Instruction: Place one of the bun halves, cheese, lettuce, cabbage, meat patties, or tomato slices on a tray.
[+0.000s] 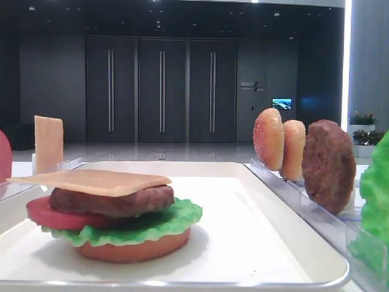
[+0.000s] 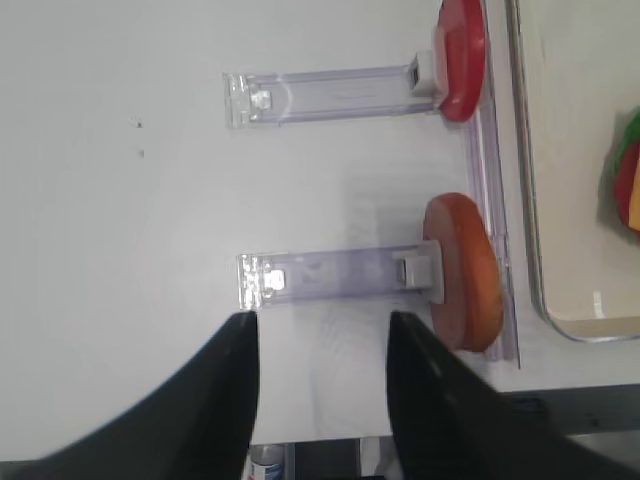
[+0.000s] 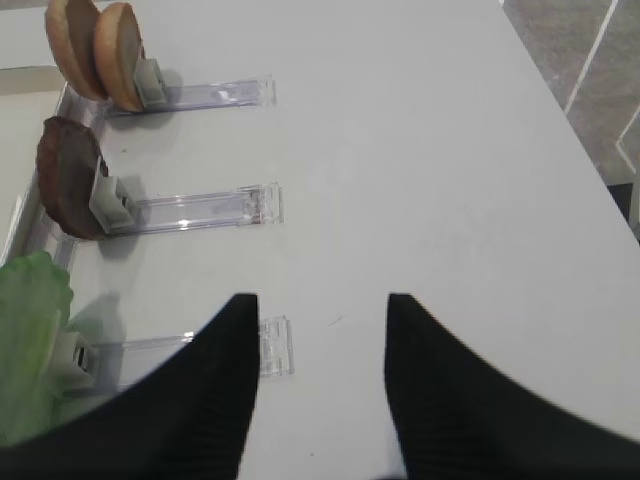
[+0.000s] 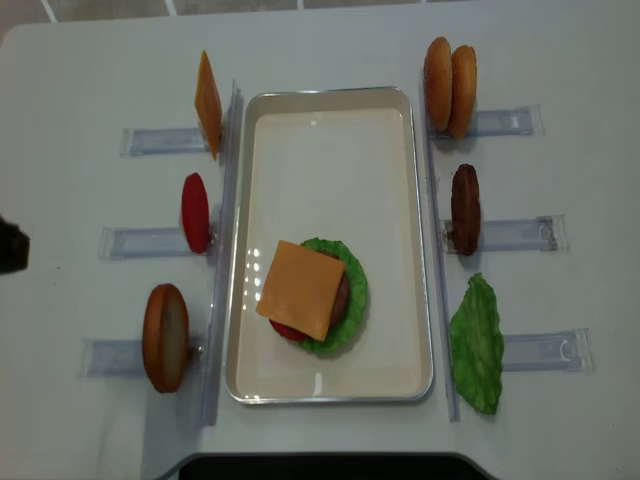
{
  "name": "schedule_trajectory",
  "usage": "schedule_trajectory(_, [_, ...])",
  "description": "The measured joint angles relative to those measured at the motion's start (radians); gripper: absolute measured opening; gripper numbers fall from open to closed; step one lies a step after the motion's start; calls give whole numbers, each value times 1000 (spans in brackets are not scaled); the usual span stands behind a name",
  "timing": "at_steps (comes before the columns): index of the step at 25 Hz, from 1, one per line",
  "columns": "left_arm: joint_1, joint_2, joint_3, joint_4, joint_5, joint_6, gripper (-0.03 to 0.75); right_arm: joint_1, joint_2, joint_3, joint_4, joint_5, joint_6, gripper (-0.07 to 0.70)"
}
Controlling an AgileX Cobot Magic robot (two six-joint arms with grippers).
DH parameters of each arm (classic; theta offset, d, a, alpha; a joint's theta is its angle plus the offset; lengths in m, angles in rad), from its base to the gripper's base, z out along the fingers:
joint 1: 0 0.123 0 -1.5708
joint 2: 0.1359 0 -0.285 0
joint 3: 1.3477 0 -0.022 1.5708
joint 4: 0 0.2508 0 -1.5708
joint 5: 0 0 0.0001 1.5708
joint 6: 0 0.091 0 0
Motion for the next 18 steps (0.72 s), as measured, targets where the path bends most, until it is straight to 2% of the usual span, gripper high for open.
schedule_trajectory(9, [0, -439, 233, 1, -23, 0, 327, 0, 0, 0, 0, 0, 0, 290])
schedule_trajectory(18, [0, -709, 364, 1, -52, 0, 327, 0, 0, 0, 0, 0, 0, 290])
